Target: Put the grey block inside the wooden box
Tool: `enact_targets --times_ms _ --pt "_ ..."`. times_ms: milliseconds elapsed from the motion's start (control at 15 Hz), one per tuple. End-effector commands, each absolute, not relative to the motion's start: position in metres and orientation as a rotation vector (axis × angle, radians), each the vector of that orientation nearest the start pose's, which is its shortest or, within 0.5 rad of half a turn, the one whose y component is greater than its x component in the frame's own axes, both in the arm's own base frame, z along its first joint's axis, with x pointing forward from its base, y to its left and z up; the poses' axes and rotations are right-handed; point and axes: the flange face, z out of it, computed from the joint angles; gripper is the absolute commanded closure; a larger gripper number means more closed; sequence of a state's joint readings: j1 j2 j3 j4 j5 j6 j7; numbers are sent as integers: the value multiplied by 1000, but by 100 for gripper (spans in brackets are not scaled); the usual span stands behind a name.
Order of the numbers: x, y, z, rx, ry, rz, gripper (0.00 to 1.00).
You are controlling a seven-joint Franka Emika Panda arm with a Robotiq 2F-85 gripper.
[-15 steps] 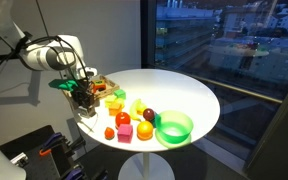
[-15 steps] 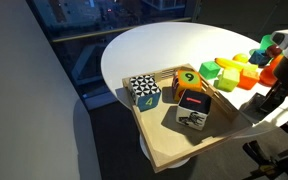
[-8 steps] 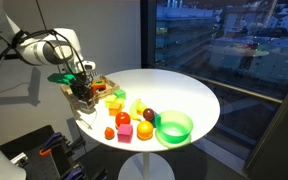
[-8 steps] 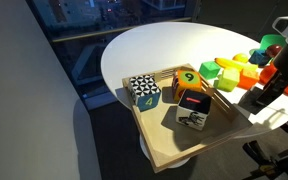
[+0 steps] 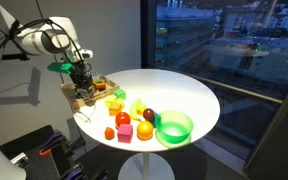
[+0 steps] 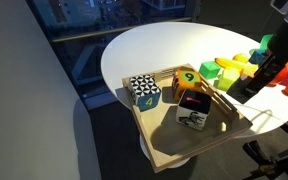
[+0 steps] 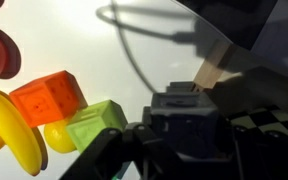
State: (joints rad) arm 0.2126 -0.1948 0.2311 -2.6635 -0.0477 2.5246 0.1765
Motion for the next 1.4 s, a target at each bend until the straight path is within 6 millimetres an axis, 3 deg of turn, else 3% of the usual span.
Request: enact_targets --times_ms 0,467,1333 --pt "389 193 322 -3155 -447 -132 69" --pt "397 225 321 -3146 -446 -156 69" --pt "392 283 310 -3113 -505 -115 69"
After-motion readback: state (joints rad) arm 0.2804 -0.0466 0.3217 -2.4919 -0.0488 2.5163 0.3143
